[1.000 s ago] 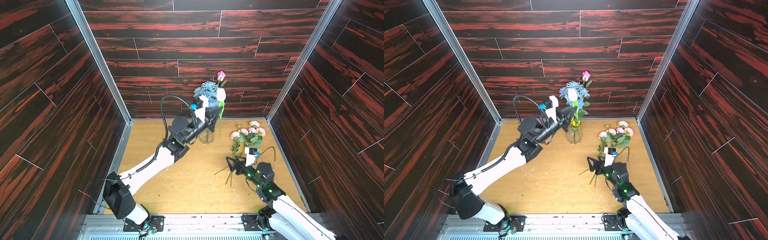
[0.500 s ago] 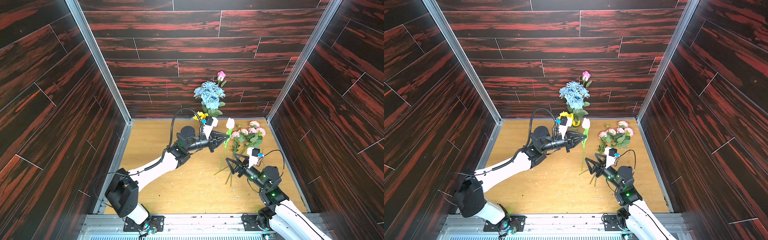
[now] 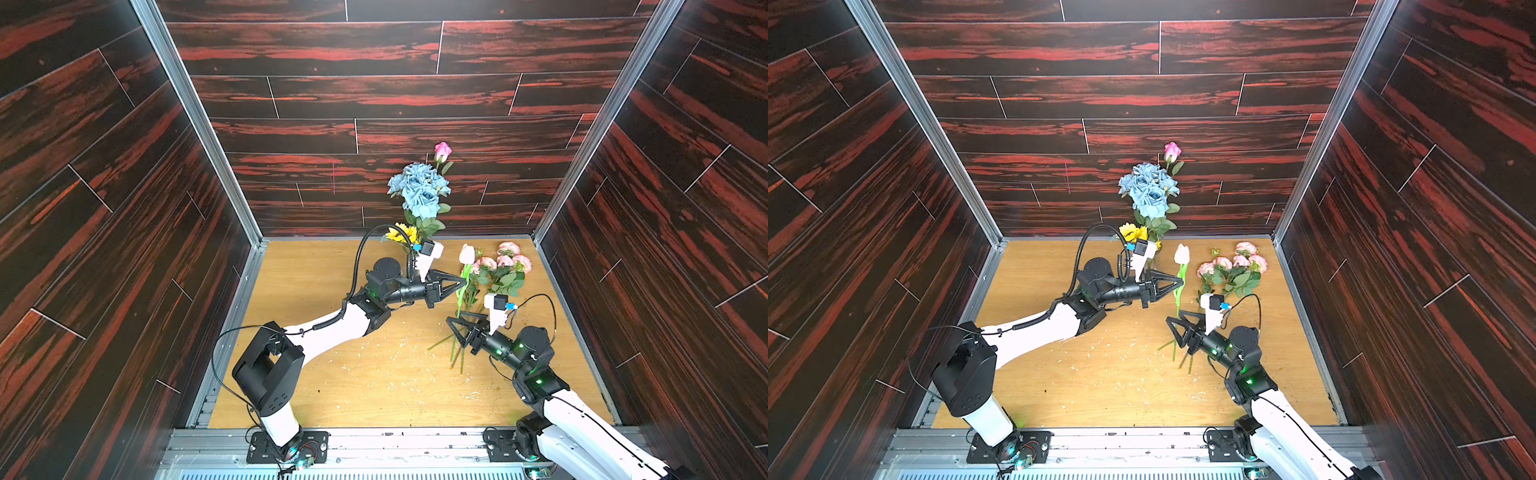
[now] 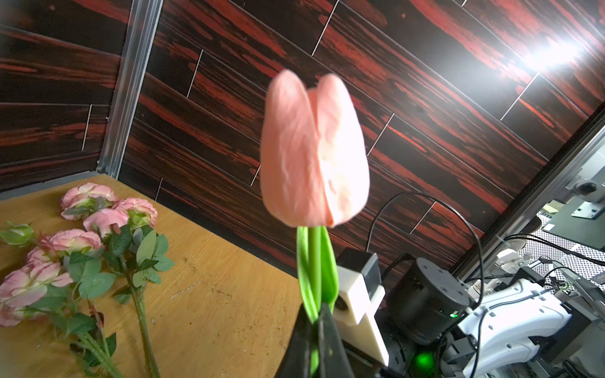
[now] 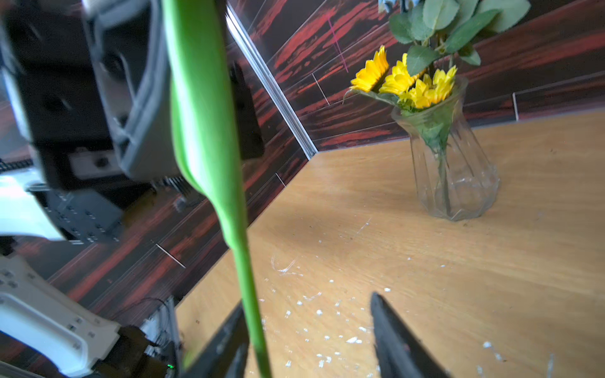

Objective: Pick out pink flowers from the vase
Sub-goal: Pick up the flower from the vase.

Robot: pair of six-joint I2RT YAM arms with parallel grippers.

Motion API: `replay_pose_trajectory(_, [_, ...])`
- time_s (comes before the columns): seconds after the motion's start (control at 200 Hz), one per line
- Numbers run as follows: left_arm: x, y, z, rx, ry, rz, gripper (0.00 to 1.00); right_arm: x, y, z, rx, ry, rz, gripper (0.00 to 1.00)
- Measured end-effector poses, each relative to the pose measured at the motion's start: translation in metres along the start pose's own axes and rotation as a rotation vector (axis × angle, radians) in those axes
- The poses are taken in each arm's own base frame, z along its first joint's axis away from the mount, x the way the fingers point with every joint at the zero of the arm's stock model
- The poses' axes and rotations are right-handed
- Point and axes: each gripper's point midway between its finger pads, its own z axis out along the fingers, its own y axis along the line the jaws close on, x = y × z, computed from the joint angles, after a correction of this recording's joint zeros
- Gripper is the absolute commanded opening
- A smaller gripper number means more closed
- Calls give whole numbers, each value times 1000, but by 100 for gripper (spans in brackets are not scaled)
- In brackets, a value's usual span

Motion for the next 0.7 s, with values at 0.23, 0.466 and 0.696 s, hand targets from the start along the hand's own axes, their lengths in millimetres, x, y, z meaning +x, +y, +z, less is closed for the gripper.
replay_pose_trajectory(0.23, [4,5,2,-4,4,-11,15,2,2,2,-24,13,11,13])
replay_pose_trajectory(0.466, [10,13,3,-24,15,-17,32,2,3,1,-31,16,7,0])
replay_pose_trajectory(0.696, [18,31,-1,-137,43,-2,81,3,-3,2,11,37,15,0])
